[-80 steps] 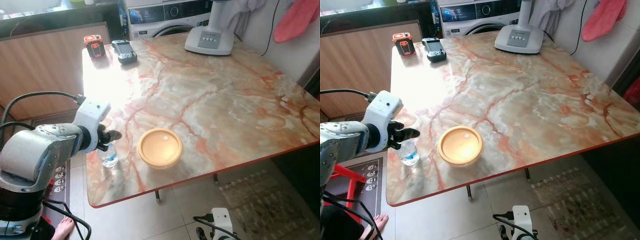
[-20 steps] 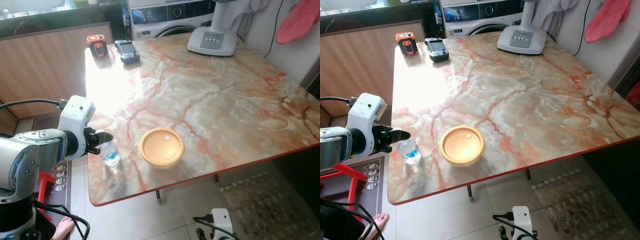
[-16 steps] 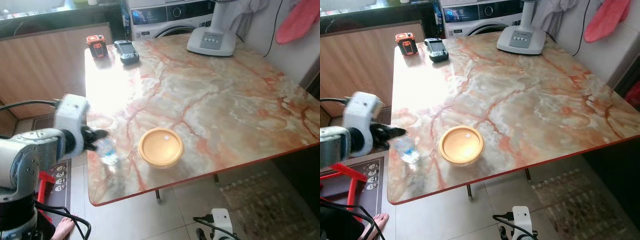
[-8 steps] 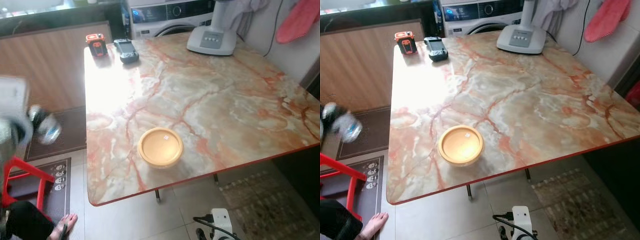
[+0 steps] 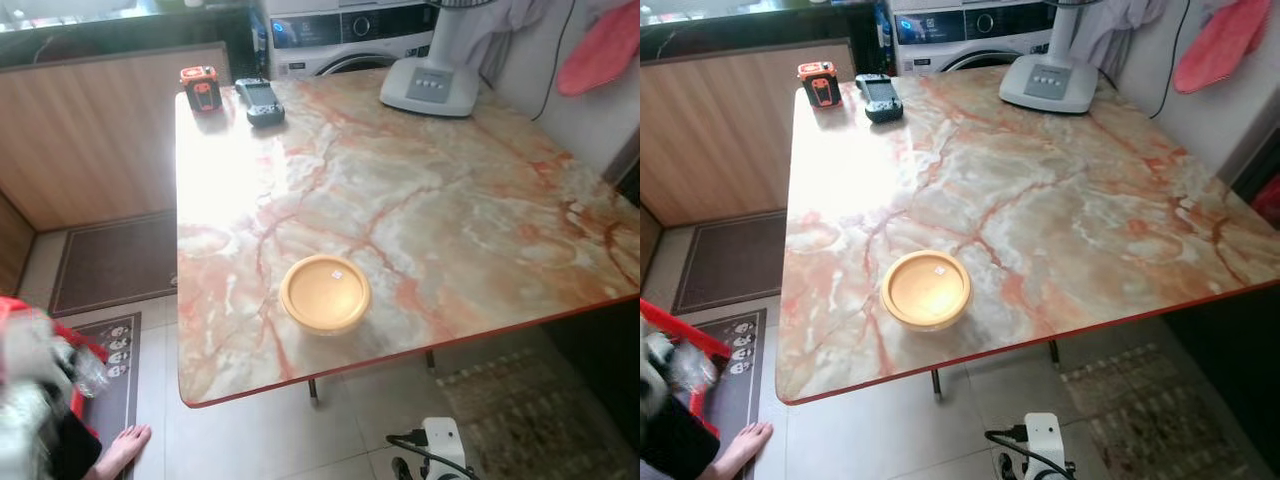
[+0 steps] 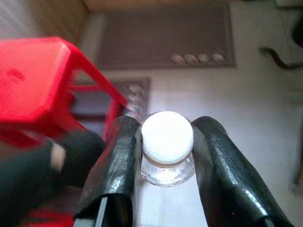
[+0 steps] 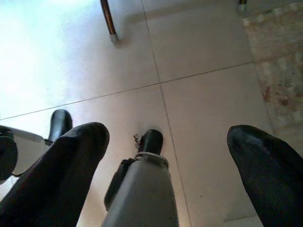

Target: Restocking fridge

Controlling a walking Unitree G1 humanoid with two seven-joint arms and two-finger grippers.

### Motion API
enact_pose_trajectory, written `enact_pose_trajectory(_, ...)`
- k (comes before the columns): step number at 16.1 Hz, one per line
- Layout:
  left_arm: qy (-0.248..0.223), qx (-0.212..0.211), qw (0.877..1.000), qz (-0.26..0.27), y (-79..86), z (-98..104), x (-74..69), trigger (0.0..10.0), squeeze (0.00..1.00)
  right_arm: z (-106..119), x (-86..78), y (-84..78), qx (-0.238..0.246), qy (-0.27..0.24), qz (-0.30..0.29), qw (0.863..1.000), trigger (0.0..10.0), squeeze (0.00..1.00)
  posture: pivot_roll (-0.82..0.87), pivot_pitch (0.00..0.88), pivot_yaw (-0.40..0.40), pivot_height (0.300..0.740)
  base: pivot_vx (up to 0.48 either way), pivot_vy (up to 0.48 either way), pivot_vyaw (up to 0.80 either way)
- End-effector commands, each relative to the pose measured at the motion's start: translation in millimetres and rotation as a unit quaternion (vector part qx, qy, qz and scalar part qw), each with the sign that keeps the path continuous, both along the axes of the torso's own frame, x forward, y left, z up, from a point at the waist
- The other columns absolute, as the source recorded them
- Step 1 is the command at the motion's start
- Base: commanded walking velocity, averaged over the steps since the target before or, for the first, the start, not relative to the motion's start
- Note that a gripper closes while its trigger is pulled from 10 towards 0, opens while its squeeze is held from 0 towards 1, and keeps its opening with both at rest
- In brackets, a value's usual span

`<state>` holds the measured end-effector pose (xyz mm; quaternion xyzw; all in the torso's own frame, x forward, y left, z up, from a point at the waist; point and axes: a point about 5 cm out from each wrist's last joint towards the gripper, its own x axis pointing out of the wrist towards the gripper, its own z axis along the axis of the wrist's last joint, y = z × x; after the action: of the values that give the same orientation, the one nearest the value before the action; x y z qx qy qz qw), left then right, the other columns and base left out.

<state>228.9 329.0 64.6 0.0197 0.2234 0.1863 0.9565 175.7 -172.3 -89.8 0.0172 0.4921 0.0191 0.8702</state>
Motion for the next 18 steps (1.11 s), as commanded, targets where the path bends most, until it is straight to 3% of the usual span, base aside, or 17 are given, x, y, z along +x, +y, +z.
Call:
enact_pose_trajectory(1, 0.000, -0.003, 1.000, -0.005, -1.0, -17, -6.7, 10.0, 0.00, -3, -6.4, -4.2, -0.004, 0.008, -0.007, 1.000, 10.0, 0.00, 0.20, 0.077, -0.026, 0.736, 0.000, 0.000, 0.00)
enact_pose_trajectory(2, 0.027, 0.009, 1.000, -0.013, -4.7, -35, -12.6, 10.0, 0.00, -2, -6.6, -5.8, -0.007, 0.009, -0.006, 1.000, 10.0, 0.00, 0.21, 0.081, -0.038, 0.736, 0.000, 0.000, 0.00)
enact_pose_trajectory(3, 0.094, 0.037, 0.994, -0.033, -13.2, -64, -24.0, 10.0, 0.00, -2, -6.5, -6.9, -0.010, 0.010, 0.000, 1.000, 10.0, 0.00, 0.21, 0.078, -0.046, 0.736, 0.000, 0.000, 0.00)
enact_pose_trajectory(4, 0.132, 0.039, 0.989, -0.049, -22.5, -84, -34.2, 10.0, 0.00, -2, -6.5, -7.5, -0.011, 0.010, -0.001, 1.000, 10.0, 0.00, 0.19, 0.076, -0.048, 0.736, 0.000, 0.000, 0.00)
enact_pose_trajectory(7, 0.167, 0.025, 0.983, -0.070, -48.7, -113, -47.5, 10.0, 0.00, -3, -7.8, -9.5, -0.008, 0.007, -0.014, 1.000, 10.0, 0.00, 0.18, 0.082, -0.053, 0.736, 0.000, 0.000, 0.00)
enact_pose_trajectory(8, 0.208, 0.039, 0.976, -0.056, -52.8, -124, -57.6, 10.0, 0.00, -4, -11.9, -10.2, -0.008, 0.012, -0.014, 1.000, 10.0, 0.00, 0.17, 0.086, -0.052, 0.736, 0.000, 0.000, 0.00)
enact_pose_trajectory(13, 0.241, 0.059, 0.966, -0.071, -62.3, -137, -69.4, 10.0, 0.00, -9, -24.1, -9.2, -0.012, 0.021, -0.001, 1.000, 10.0, 0.00, 0.14, 0.094, -0.021, 0.736, 0.000, 0.000, 0.00)
enact_pose_trajectory(16, 0.238, 0.059, 0.968, -0.058, -58.8, -136, -69.6, 10.0, 0.00, -11, -26.5, 8.7, -0.009, 0.020, 0.056, 0.998, 10.0, 0.00, 0.10, 0.091, 0.002, 0.736, 0.000, 0.000, 0.00)
enact_pose_trajectory(18, 0.240, 0.060, 0.967, -0.059, -58.1, -136, -68.6, 10.0, 0.00, -10, -24.7, 10.6, -0.005, 0.015, 0.040, 0.999, 10.0, 0.00, 0.08, 0.093, 0.004, 0.736, 0.000, 0.000, 0.00)
